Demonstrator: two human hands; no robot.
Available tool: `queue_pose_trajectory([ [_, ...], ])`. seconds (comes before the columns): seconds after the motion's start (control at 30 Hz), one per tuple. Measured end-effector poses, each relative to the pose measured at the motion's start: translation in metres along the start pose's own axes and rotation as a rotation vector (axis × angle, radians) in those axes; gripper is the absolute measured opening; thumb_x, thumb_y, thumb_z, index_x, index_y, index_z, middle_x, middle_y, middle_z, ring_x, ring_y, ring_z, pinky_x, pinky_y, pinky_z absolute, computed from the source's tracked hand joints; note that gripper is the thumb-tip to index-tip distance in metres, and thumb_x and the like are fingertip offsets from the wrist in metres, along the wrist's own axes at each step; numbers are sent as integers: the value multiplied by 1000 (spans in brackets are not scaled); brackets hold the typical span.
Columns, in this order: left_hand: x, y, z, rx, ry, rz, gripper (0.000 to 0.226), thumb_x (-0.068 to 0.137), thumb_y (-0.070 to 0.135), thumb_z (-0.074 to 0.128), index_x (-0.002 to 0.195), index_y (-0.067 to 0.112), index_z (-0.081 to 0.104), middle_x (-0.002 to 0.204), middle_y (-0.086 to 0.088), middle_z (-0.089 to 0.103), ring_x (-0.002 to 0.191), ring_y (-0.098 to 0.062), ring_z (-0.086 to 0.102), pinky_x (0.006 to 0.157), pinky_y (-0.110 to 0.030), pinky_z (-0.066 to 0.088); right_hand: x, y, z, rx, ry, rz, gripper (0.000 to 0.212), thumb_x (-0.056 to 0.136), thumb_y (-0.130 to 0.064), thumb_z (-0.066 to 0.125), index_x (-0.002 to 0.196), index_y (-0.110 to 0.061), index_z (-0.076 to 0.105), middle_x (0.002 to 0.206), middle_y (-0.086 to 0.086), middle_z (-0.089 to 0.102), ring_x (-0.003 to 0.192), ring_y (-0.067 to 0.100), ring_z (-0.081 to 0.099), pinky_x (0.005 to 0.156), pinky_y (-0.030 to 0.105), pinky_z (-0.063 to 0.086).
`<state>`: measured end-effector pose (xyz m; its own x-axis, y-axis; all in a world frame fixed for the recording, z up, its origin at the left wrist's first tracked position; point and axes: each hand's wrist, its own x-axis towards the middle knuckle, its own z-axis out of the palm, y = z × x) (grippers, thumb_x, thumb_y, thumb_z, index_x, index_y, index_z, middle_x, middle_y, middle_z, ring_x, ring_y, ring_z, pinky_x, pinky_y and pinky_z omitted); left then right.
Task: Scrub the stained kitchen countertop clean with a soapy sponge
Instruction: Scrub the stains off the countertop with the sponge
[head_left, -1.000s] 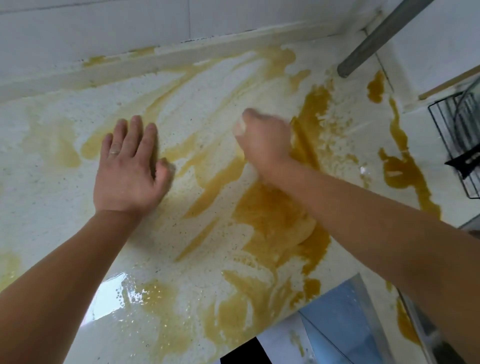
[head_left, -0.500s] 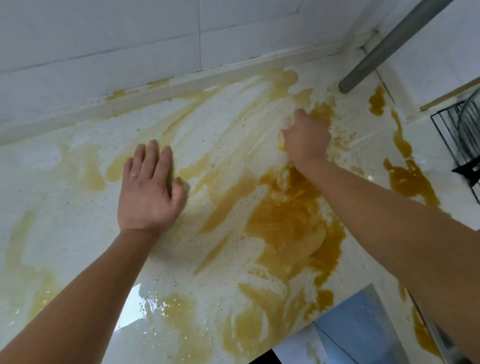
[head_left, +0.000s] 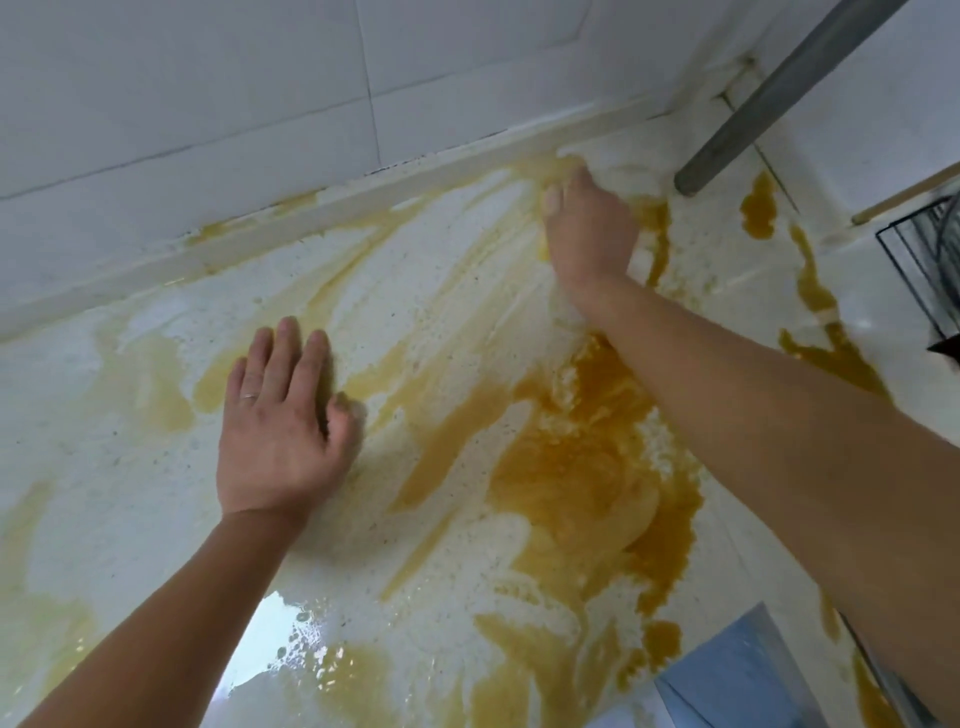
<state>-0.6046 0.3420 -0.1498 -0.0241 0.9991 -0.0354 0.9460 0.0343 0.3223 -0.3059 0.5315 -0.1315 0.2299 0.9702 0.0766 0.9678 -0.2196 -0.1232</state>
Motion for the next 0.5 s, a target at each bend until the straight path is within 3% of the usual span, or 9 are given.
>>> queue_pose_trajectory([
  [0.07,3,0,1,-2,10,2,69,96,40,37,160,15,36,170,-10,21,159,-26,11,129,-44,6,-40,7,-2,41,-33,-122,25,105,-34,34,93,-15,46,60,-1,44,56,26,47,50,32,24],
  [0.13,5,-2,2,3,23,10,68,94,38,37,158,14,39,169,-12,24,159,-29,14,129,-45,8,-53,41,-1,66,-35,-180,28,105,-34,35,88,-14,45,55,-3,35,51,25,43,46,30,19],
  [0.2,5,-4,2,0,38,17,68,94,37,36,157,13,40,168,-13,26,158,-30,16,129,-47,10,-33,75,-3,-41,-30,-94,29,104,-32,34,96,-11,52,62,4,48,59,30,51,52,31,28],
  [0.27,4,-3,4,-2,38,22,67,94,37,37,157,13,41,168,-13,26,158,-31,17,128,-48,10,1,98,-6,-95,35,48,30,103,-29,34,108,-9,55,84,15,64,79,37,62,64,38,40],
  [0.4,5,-5,4,-6,34,17,67,94,36,38,156,13,42,168,-12,26,158,-30,16,128,-48,11,42,73,-7,-19,105,218,35,105,-27,29,119,-9,56,109,15,68,101,36,65,76,41,49],
  [0.47,4,-6,3,1,15,8,67,94,36,37,157,14,40,169,-11,24,159,-28,13,129,-47,9,23,38,0,1,65,140,34,106,-33,32,118,-12,55,102,9,68,95,30,65,68,36,43],
  [0.5,4,-5,3,-3,6,6,68,94,37,37,158,14,39,170,-10,23,159,-27,12,129,-47,9,4,26,3,9,52,62,33,106,-36,33,113,-13,56,90,6,67,83,27,65,60,33,39],
])
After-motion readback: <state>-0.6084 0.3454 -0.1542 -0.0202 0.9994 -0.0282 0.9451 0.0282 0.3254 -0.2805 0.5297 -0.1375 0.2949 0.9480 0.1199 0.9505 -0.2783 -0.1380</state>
